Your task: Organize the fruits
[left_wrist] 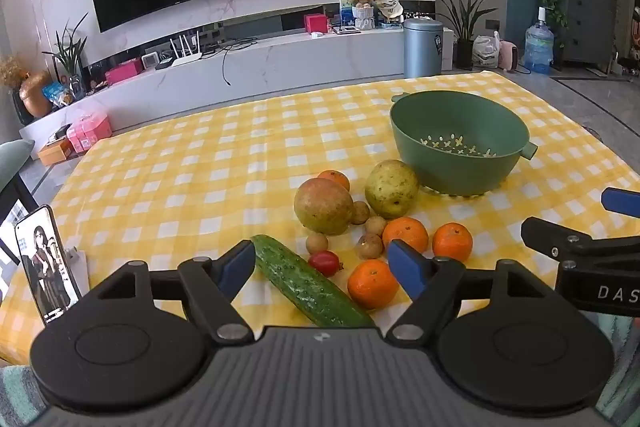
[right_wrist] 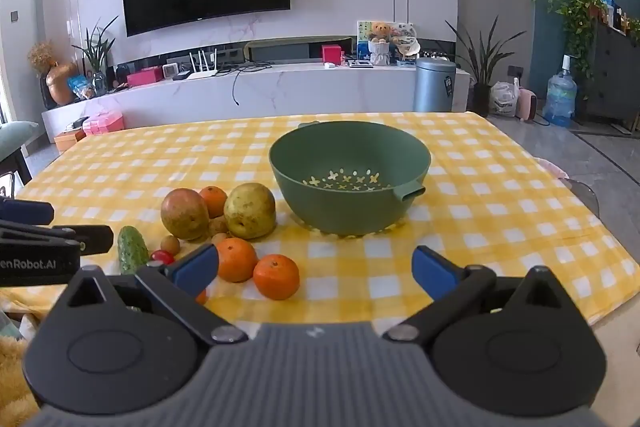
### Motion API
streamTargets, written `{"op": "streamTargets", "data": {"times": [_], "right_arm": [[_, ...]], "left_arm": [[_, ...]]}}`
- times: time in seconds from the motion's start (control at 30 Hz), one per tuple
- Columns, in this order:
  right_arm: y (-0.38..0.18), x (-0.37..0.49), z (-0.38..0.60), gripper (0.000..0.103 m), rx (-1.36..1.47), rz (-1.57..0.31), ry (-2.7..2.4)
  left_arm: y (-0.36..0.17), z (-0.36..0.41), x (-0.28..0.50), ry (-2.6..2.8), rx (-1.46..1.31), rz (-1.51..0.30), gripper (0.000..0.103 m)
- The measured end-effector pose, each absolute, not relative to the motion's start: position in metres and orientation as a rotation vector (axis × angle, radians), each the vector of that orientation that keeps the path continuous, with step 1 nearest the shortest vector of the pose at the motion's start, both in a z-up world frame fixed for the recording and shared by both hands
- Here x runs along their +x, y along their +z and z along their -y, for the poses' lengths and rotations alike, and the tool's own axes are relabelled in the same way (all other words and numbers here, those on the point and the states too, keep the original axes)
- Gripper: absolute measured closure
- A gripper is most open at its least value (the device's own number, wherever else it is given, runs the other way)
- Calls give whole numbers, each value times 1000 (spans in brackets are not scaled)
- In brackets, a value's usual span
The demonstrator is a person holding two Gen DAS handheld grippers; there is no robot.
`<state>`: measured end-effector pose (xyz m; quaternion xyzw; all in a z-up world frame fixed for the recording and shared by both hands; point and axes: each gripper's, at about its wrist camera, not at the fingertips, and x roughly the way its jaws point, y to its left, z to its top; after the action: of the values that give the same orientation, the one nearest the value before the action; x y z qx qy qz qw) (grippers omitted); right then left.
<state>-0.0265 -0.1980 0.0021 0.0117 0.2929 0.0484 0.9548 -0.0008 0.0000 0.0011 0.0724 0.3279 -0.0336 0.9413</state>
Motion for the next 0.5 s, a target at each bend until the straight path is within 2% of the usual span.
{"op": "streamTargets", "data": {"times": [0.5], "right_arm": [[1, -25, 198, 4, 45, -591, 93]], "left_arm": [[0, -3, -1, -64, 120, -676, 14]]}}
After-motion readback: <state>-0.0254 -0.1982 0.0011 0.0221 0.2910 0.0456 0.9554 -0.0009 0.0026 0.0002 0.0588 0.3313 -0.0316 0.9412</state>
